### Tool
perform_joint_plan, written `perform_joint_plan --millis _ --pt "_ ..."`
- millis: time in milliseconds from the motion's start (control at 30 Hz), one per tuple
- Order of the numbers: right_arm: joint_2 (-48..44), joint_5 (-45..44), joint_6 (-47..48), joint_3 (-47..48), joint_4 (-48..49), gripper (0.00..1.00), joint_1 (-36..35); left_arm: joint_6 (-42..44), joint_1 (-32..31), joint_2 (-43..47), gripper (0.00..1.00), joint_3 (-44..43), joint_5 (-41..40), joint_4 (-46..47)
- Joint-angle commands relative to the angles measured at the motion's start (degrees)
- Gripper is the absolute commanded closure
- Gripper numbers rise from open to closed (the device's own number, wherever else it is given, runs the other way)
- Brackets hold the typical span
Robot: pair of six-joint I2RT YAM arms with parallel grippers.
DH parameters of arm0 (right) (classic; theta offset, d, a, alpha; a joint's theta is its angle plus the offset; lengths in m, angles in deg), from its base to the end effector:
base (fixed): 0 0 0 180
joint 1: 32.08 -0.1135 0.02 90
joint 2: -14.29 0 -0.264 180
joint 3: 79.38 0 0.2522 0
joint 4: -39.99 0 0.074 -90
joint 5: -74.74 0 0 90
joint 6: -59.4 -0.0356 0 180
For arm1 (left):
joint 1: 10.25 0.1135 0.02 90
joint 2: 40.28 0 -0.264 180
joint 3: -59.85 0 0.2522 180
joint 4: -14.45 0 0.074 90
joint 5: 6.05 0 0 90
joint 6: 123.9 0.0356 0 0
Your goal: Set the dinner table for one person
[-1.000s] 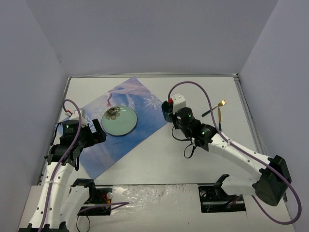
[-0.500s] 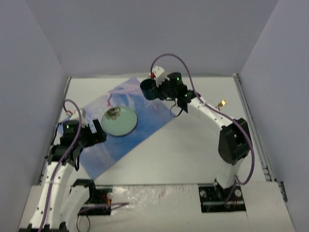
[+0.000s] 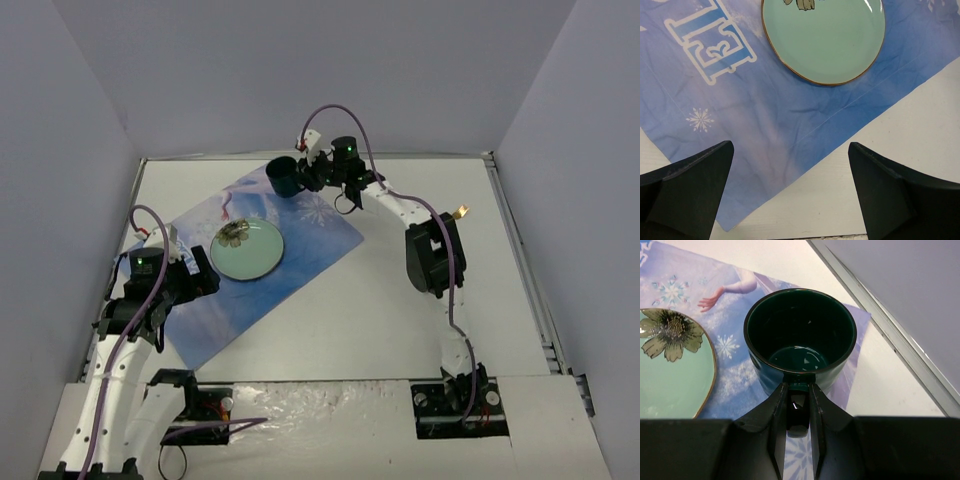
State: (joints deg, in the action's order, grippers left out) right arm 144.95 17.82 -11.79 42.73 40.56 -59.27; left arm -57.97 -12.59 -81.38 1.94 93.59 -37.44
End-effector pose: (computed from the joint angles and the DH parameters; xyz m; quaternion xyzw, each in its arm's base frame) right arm 0.4752 0.2660 0.2619 -0.4546 0.5929 0.2602 0.6117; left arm 0.1514 -0.0122 0.2973 -0.1286 0.8756 -0.1776 0.4303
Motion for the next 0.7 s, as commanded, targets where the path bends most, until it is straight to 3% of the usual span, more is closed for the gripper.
perform_joint_plan --millis 0,333,667 --pt "0.90 7.12 -2.73 7.33 15.86 1.00 1.28 0.17 -0.47 -0.69 0.03 -0.72 -1.23 2.51" --pt "6.20 7.05 -6.50 7.67 27.35 1.00 1.52 -0.09 -1.01 -1.53 0.03 -0.84 -2.09 2.18" --pt "9.83 4.38 -6.39 8.18 32.46 1.00 1.52 -0.09 -1.52 -2.57 0.03 -0.84 -2.16 2.09"
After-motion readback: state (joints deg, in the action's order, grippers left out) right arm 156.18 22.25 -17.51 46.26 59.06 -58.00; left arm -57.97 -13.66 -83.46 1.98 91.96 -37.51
